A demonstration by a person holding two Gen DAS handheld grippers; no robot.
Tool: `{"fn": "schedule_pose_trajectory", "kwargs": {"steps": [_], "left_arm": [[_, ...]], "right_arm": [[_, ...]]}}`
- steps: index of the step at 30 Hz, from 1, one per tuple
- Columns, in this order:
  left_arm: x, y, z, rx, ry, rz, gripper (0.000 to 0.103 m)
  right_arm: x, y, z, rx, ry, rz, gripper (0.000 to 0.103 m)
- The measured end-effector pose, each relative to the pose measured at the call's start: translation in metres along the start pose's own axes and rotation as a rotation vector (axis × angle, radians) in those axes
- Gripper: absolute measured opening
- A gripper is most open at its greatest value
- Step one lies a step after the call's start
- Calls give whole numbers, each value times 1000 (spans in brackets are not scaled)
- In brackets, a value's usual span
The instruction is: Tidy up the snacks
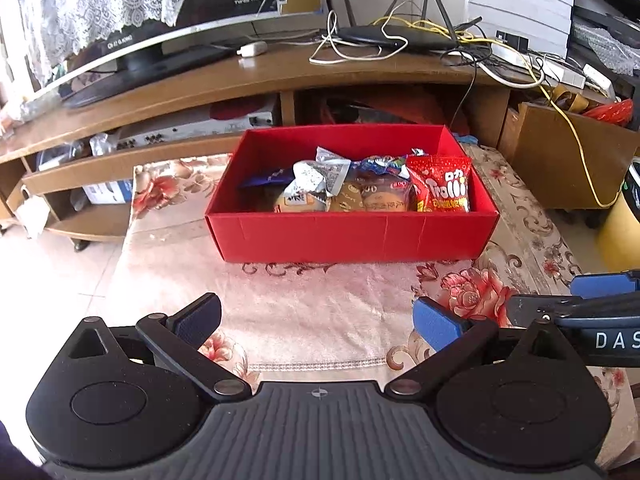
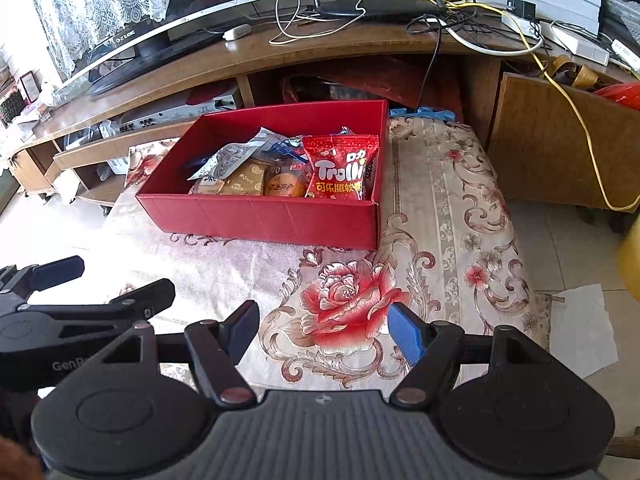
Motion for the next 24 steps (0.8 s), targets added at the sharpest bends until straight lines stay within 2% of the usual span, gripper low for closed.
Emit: {"fn": "schedule_pose_trajectory", "kwargs": {"steps": [24], "left_arm": [[2,1,-10,-27,13,32,103]], "right_arm": [[-1,6,-9,-35,-24,-14,67]]}}
Point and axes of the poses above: each gripper's, at about its wrist camera, not at the fingertips, and y roughly the way its jaws point, x to its right, z to its top, the point moved 6 cm from there along y, roughly the way its jaws point, and after that the axes turned 14 degrees about -z, right-handed, at the moved point
